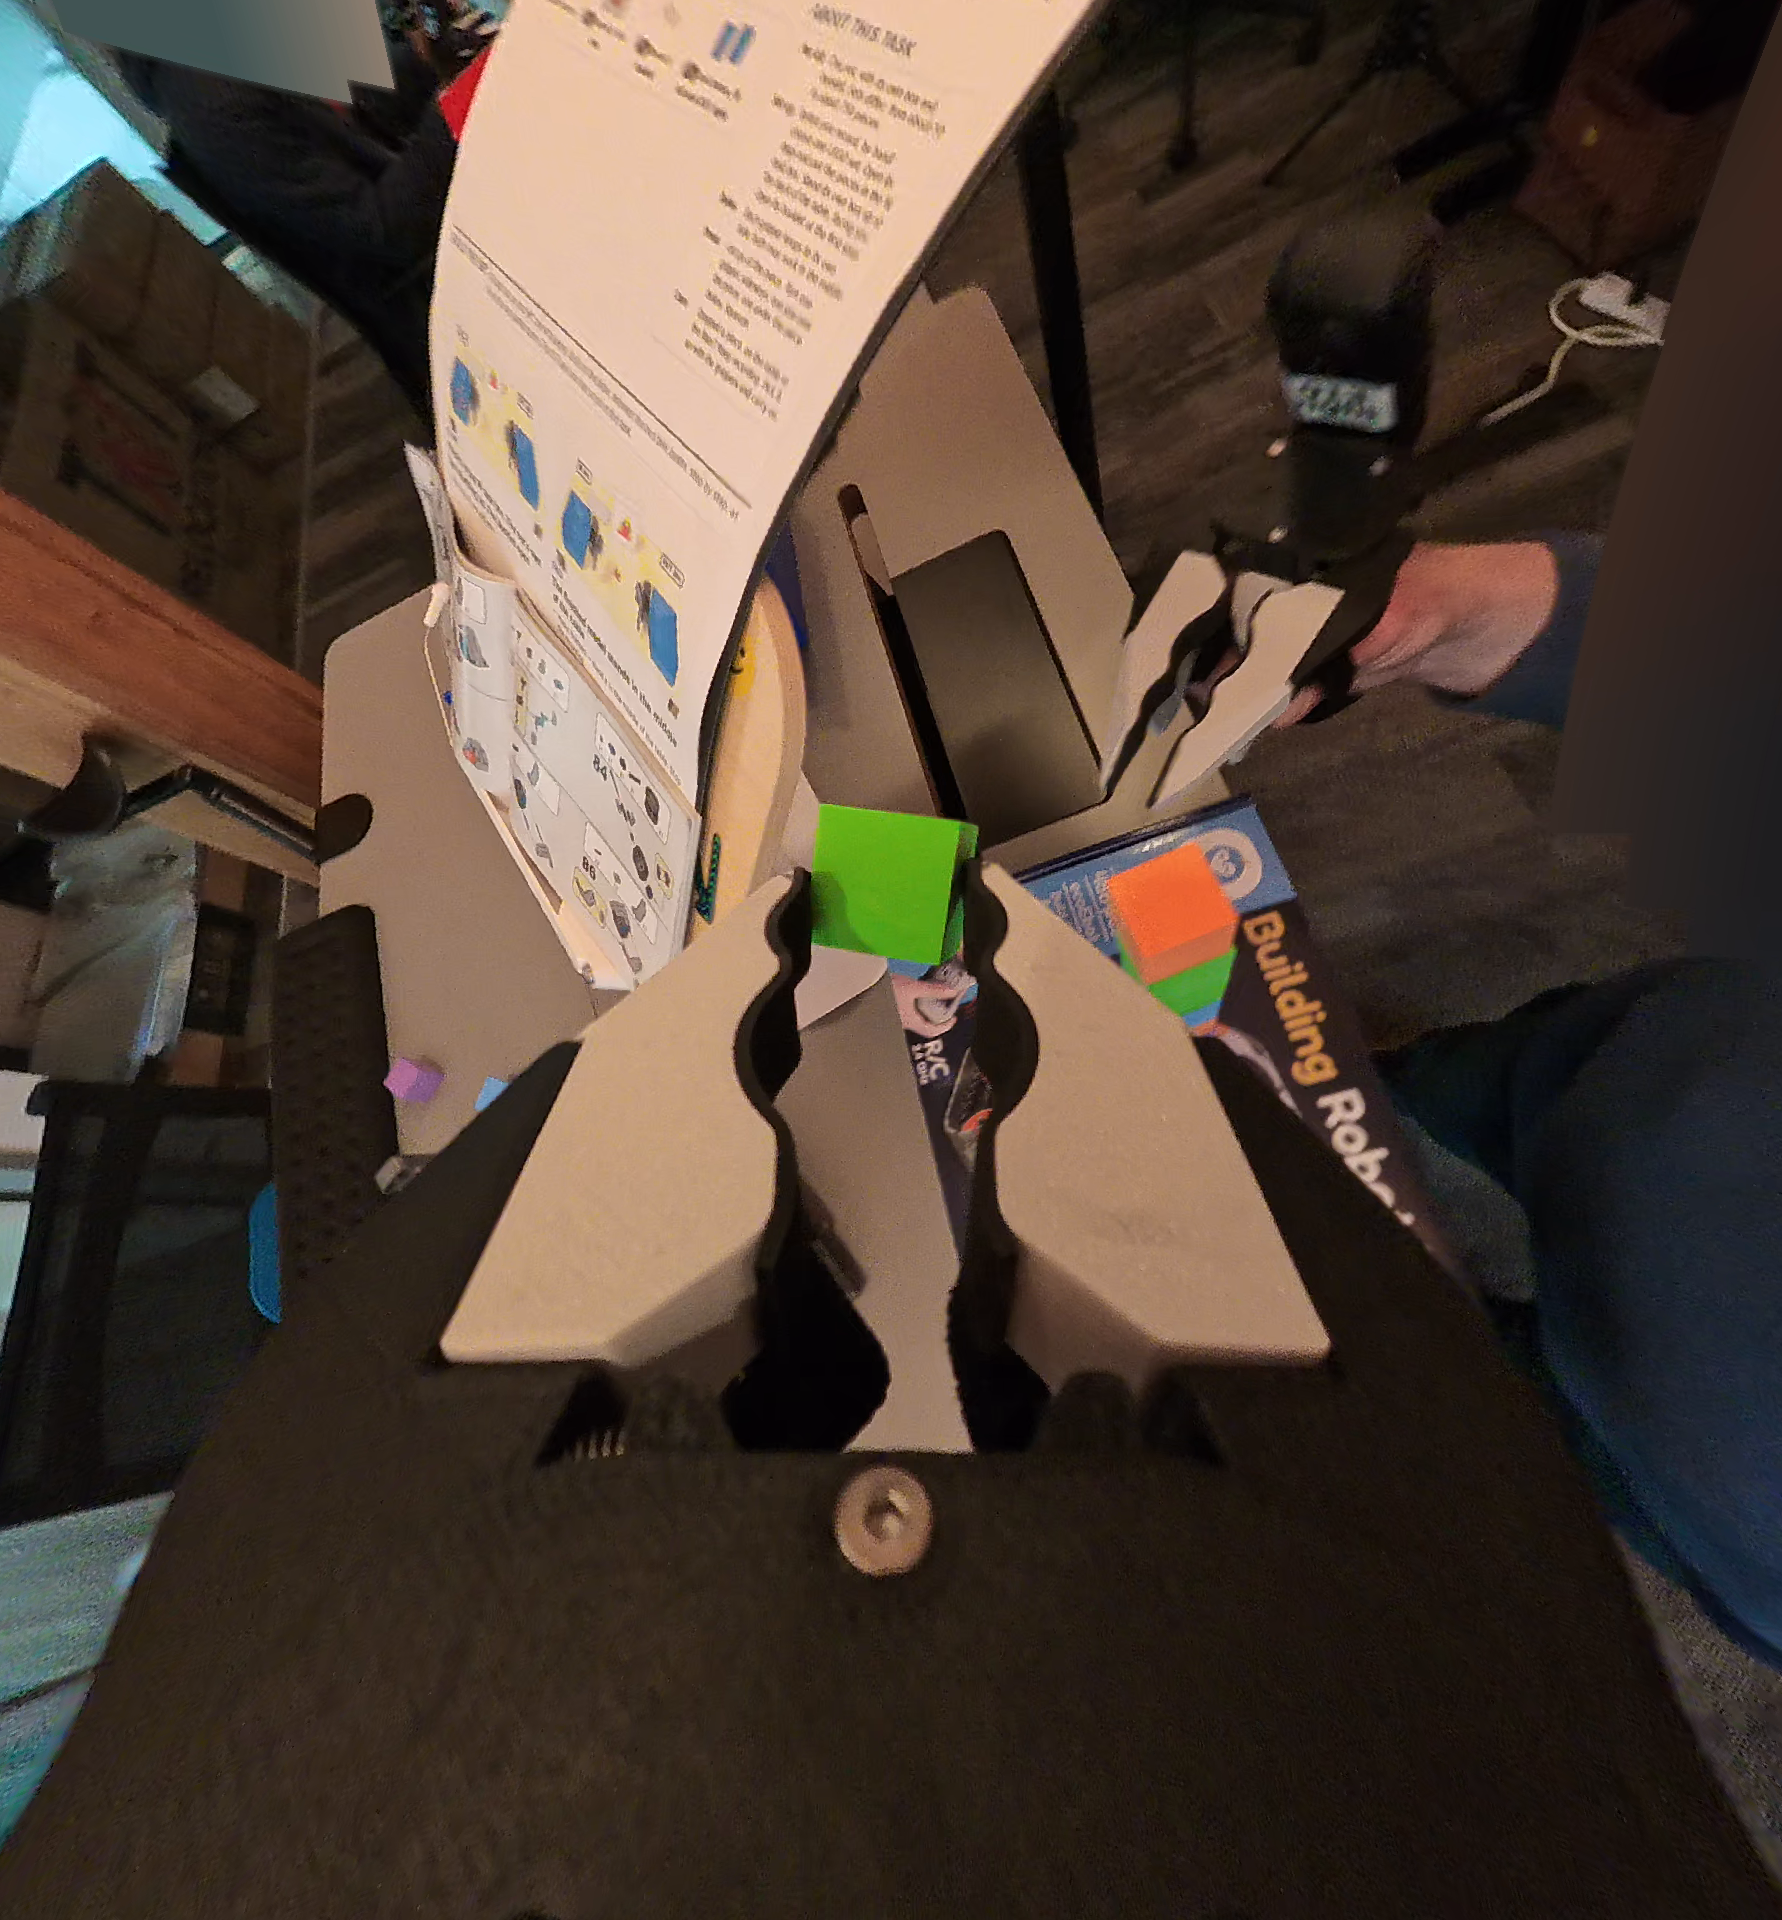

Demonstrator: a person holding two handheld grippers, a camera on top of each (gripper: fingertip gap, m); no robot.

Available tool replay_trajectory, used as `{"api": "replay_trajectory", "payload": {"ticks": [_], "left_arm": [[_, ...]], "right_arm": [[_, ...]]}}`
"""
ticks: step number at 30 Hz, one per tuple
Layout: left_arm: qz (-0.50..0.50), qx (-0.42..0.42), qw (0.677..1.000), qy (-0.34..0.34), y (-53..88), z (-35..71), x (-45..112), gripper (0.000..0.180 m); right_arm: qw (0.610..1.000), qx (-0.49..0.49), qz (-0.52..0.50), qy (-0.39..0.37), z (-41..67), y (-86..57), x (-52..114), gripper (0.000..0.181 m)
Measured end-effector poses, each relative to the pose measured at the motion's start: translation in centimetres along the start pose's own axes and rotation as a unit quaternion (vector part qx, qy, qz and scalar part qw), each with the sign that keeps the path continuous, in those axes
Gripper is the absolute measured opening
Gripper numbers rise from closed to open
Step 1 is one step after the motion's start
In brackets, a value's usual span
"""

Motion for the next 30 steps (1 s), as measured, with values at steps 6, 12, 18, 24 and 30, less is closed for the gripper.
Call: {"api": "replay_trajectory", "payload": {"ticks": [6,12,18,24,30], "left_arm": [[0.056,-0.076,0.995,0.02,-2.7,1.4,0.2,0.027],[0.081,-0.137,0.983,0.091,-4.9,1.5,1.3,0.027],[0.097,-0.173,0.967,0.16,-6.5,0.8,2.3,0.026],[0.101,-0.196,0.954,0.203,-6.9,-0.4,3.9,0.027],[0.102,-0.19,0.95,0.225,-6.8,-0.5,4.3,0.027]], "right_arm": [[0.993,-0.018,0.115,0.024,-0.6,-2.1,0.8,0.015],[0.979,-0.028,0.199,0.043,-1.5,-2.3,0.7,0.015],[0.971,-0.029,0.236,0.032,-1.5,-1.9,1.8,0.015],[0.965,-0.03,0.259,0.026,-1.4,-1.4,2.5,0.015],[0.964,-0.032,0.263,0.026,-1.3,-1.3,2.6,0.015]]}}
Point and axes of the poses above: each gripper's, where its closed fingertips meet, x out along the fingers, z out of its top, y = z × x across the jaws, the point moved 3 cm from there along -x, back along the fingers, and after that the axes turned 4 degrees about y, right-handed, at the moved point
